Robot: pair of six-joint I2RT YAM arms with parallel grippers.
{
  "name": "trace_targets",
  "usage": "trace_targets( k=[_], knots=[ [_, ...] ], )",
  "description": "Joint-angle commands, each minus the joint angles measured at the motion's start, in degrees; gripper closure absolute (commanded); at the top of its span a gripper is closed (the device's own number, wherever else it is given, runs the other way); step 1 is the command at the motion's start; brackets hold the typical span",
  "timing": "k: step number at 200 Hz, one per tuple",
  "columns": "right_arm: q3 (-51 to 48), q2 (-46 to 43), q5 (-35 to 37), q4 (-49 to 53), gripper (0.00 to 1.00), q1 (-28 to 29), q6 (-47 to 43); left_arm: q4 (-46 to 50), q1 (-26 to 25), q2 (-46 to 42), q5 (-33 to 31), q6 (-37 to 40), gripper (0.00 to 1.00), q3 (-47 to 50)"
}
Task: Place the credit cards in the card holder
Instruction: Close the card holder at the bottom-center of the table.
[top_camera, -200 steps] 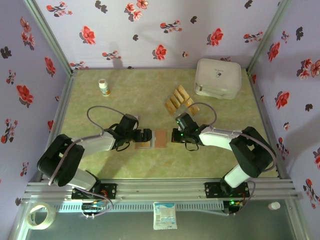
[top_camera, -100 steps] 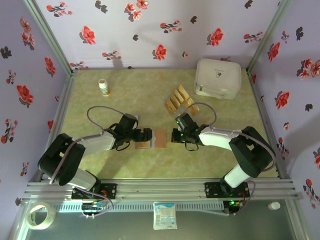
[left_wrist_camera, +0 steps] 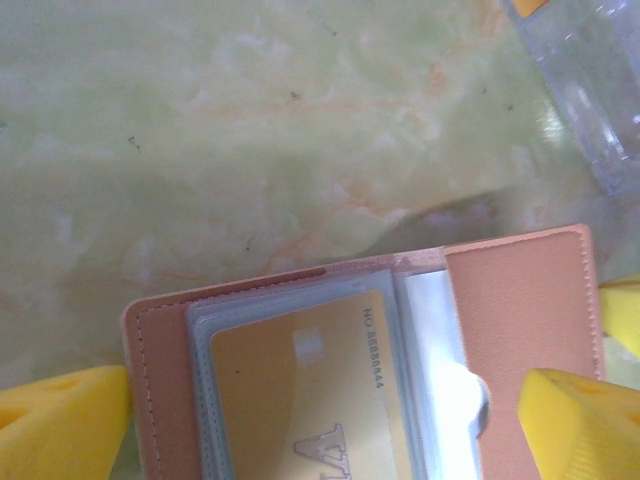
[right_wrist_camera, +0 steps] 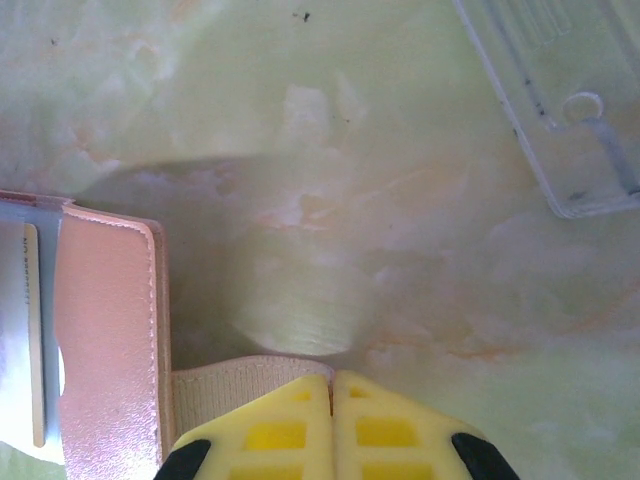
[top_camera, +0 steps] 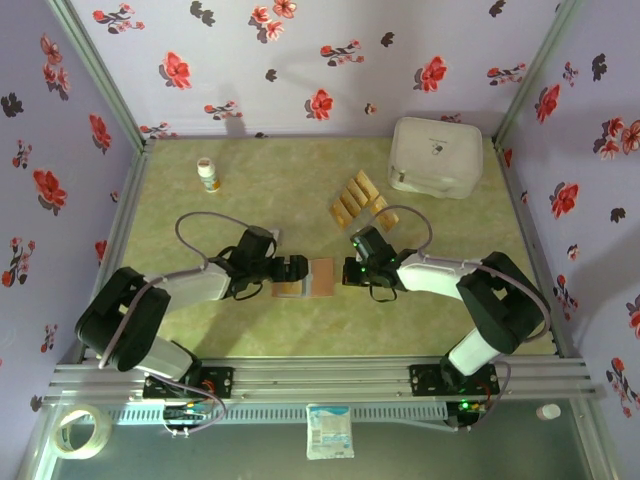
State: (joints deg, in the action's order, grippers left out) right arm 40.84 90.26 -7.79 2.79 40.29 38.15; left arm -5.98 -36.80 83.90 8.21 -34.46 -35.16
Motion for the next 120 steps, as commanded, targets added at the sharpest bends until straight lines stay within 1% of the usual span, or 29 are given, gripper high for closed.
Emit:
trace_targets(
  k=[1,26,47,67,106,111,120],
  knots=[
    [1.44,1.19,-0.8,-0.61,1.0,0.49,0.7,-1.81,-0.2,-4.9,1.37,-1.84,0.01,0.32],
    [1.78,1.44,-0.99,-0.66,1.0,0.48,0.7,-2.32,-1.18,-8.78,1.37,-3.65,0.01,0.4],
    [2.04,1.43,-0.98,-0.59,1.0,0.44,0.61,-3.6,-2.93,-9.78,1.37,-5.13,0.01,-0.38],
    [2.14,1.36,-0.99,-0.43,1.0,0.49,0.66,-6.49,-5.09,-7.75,1.37,-7.3,0.01,-1.02],
    [1.67,0.16,-0.64,-0.15,1.0,0.49,0.65,-13.84,-8.66,-0.89,0.67,-11.86,0.02,-1.88],
    [1.5,-0.21,-0.53,-0.06,0.97,0.47,0.61,-14.31,-8.97,-0.05,0.46,-12.37,0.02,-2.12],
    [1.16,-1.08,-0.28,0.39,0.88,0.4,0.66,-14.88,-9.36,1.21,0.11,-12.88,0.02,-2.49]
  ],
)
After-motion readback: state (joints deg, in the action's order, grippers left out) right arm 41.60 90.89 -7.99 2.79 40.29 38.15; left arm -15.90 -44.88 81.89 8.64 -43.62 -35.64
